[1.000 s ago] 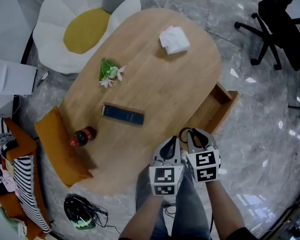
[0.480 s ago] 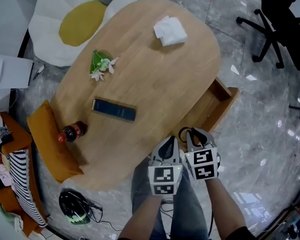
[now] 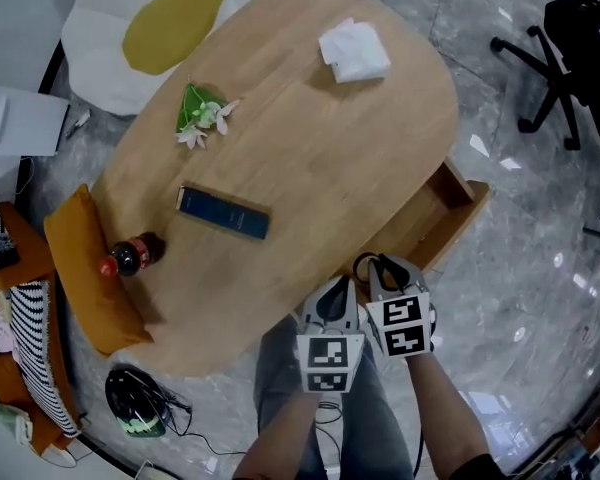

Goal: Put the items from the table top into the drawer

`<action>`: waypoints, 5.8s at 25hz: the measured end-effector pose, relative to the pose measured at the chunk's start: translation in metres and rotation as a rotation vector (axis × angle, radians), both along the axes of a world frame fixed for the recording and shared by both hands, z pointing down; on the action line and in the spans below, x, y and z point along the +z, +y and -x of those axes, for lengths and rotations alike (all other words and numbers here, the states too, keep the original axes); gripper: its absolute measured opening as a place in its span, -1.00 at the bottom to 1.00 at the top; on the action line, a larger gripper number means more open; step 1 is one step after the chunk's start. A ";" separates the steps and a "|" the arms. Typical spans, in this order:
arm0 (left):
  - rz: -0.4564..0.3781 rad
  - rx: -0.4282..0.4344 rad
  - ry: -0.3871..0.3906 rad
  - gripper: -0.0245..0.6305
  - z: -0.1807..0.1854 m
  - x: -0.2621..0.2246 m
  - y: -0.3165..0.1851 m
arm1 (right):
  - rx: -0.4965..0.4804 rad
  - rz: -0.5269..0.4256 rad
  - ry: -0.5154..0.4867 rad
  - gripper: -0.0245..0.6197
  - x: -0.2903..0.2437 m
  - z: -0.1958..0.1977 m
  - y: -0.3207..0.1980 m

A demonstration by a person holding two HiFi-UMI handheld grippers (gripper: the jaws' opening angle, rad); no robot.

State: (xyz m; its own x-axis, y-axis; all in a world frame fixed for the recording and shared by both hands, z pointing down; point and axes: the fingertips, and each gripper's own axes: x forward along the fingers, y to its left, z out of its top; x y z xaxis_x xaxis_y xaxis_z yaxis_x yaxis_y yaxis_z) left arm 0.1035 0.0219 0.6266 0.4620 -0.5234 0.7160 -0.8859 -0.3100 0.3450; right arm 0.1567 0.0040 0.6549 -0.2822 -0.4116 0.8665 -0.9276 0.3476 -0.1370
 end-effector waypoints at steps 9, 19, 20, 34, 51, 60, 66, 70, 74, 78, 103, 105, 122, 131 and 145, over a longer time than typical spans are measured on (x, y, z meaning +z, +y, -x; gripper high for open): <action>0.013 -0.043 -0.015 -0.89 -0.003 0.017 0.009 | -0.085 0.017 -0.014 -0.78 0.026 0.010 -0.001; 0.018 -0.063 -0.025 -0.89 0.003 0.034 0.011 | -0.125 0.012 -0.041 -0.77 0.046 0.024 -0.006; 0.018 -0.062 -0.024 -0.89 0.002 0.035 0.011 | -0.129 0.012 -0.041 -0.77 0.048 0.024 -0.006; 0.028 -0.103 -0.026 -0.89 0.008 0.045 0.015 | -0.122 0.035 -0.094 -0.76 0.067 0.036 -0.011; 0.067 -0.175 -0.016 -0.89 0.014 0.053 0.017 | -0.179 0.073 -0.041 -0.75 0.080 0.040 -0.014; 0.069 -0.158 0.003 -0.89 0.008 0.049 0.017 | -0.127 0.105 -0.083 -0.60 0.077 0.036 -0.013; 0.065 -0.111 0.013 -0.89 -0.001 0.037 0.020 | -0.101 0.072 -0.074 -0.56 0.054 0.023 -0.012; 0.054 -0.094 0.028 -0.89 -0.008 0.020 0.020 | -0.081 0.049 -0.078 -0.51 0.031 0.008 -0.013; 0.028 -0.078 0.024 -0.89 -0.006 -0.003 0.013 | -0.079 0.025 -0.085 -0.47 0.003 0.004 -0.012; 0.004 -0.071 0.023 -0.89 0.002 -0.037 0.004 | -0.025 -0.006 -0.098 -0.44 -0.036 -0.003 -0.010; -0.263 -0.028 0.112 -0.89 0.031 -0.299 -0.044 | 0.033 -0.374 -0.138 -0.30 -0.329 0.030 -0.037; -0.311 -0.020 0.119 -0.89 0.032 -0.321 -0.046 | 0.038 -0.409 -0.149 -0.30 -0.347 0.032 -0.037; -0.710 -0.008 0.215 -0.89 0.049 -0.495 -0.058 | -0.037 -0.800 -0.227 -0.38 -0.526 0.066 -0.039; -0.844 -0.023 0.219 -0.89 0.064 -0.549 -0.048 | -0.050 -0.920 -0.235 -0.43 -0.574 0.083 -0.029; -0.963 -0.032 0.258 -0.89 0.079 -0.583 -0.045 | -0.030 -1.049 -0.202 -0.85 -0.604 0.084 -0.025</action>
